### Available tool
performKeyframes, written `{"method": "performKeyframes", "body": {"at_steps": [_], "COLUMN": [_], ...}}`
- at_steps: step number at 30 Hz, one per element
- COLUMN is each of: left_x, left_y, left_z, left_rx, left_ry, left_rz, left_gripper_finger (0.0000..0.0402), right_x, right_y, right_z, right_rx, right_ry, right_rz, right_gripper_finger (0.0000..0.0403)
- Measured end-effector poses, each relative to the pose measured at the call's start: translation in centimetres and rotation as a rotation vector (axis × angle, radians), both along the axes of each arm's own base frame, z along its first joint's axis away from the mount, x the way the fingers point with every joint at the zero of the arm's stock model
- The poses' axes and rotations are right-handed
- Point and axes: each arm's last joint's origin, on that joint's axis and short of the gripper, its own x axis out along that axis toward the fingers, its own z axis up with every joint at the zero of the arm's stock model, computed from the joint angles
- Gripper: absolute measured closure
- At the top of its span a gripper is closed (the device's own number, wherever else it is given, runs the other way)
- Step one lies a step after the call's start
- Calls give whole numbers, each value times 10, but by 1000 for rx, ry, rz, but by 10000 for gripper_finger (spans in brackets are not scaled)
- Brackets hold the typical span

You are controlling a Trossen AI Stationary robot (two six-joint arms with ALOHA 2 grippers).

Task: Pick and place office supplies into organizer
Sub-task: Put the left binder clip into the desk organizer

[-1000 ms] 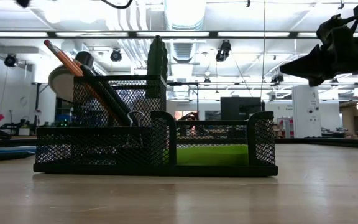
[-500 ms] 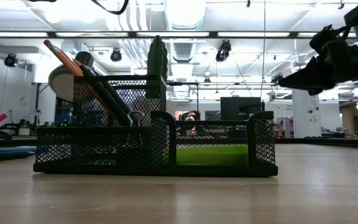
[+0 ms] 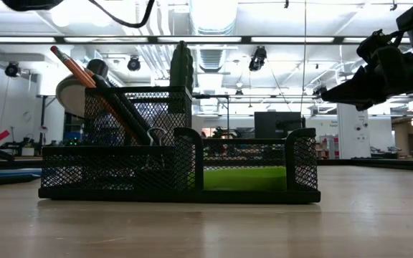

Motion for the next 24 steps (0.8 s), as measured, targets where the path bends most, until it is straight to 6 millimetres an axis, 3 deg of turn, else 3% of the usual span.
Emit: {"method": "performKeyframes", "body": {"at_steps": [15, 24], "left_x": [-10, -12], "left_y": [-21, -20], "left_z": [-26, -33], "left_rx": [38, 94], "left_ry": [84, 73], "left_rz": [-6, -11], "left_gripper_finger": [233, 233], "right_x": [0, 0], "right_y": [0, 0], "right_z": [0, 0], "right_rx": [0, -1], "right_ry": [0, 0], "right_rz": [0, 0], "right_gripper_finger": [394, 394]}}
